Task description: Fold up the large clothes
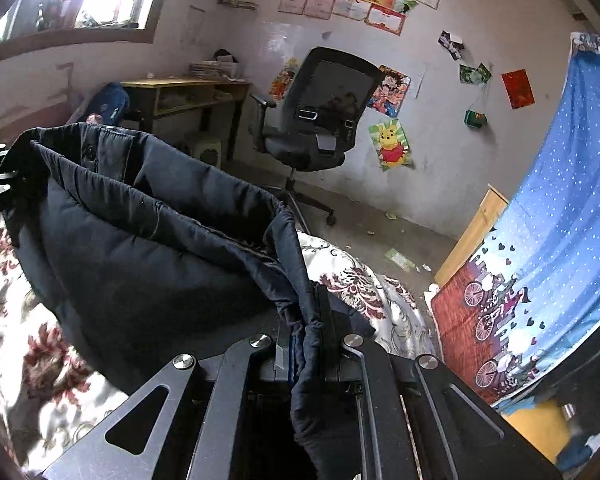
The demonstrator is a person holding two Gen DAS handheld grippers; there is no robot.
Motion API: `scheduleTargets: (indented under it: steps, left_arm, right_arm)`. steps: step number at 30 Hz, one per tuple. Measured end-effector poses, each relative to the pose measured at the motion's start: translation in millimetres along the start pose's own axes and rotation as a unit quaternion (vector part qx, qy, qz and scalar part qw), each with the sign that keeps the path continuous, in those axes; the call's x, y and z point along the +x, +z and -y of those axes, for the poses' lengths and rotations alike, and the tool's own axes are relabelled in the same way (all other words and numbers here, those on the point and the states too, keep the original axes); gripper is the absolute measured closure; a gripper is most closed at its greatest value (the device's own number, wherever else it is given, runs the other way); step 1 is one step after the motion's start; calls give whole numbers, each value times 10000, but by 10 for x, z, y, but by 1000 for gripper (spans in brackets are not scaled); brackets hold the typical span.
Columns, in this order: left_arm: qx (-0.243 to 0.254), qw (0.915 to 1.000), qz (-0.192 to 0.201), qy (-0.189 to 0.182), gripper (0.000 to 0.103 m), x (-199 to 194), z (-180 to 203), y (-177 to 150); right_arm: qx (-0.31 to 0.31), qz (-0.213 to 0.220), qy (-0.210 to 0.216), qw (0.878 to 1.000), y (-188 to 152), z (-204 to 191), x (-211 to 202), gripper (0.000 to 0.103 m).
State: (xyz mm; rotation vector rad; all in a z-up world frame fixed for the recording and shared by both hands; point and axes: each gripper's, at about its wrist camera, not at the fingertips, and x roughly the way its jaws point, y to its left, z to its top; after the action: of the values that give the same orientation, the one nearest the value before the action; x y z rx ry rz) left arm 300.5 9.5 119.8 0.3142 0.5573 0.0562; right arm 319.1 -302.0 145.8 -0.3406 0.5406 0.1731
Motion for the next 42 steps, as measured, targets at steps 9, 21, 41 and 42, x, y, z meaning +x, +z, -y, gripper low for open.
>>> scheduleTargets:
  steps: [9,21,41,42]
  left_arm:
    - [51,9988,-184,447,96,547,235,75]
    - [-298,9974,-289,588,96,1257,358,7]
    - [-379,9953,-754,484,94,2221,487,-97]
    - [-385,9953,-748,470,93,2220,479,-100]
  right_arm:
    - [129,220,-168,9995,-155,-37,684,97]
    - [472,76,-187,9987,-271,-30,1520,97]
    - [532,-331,-338,9975,-502,-201,2602,96]
    - [536,-326,-342,9974,-502,-196,2594,96]
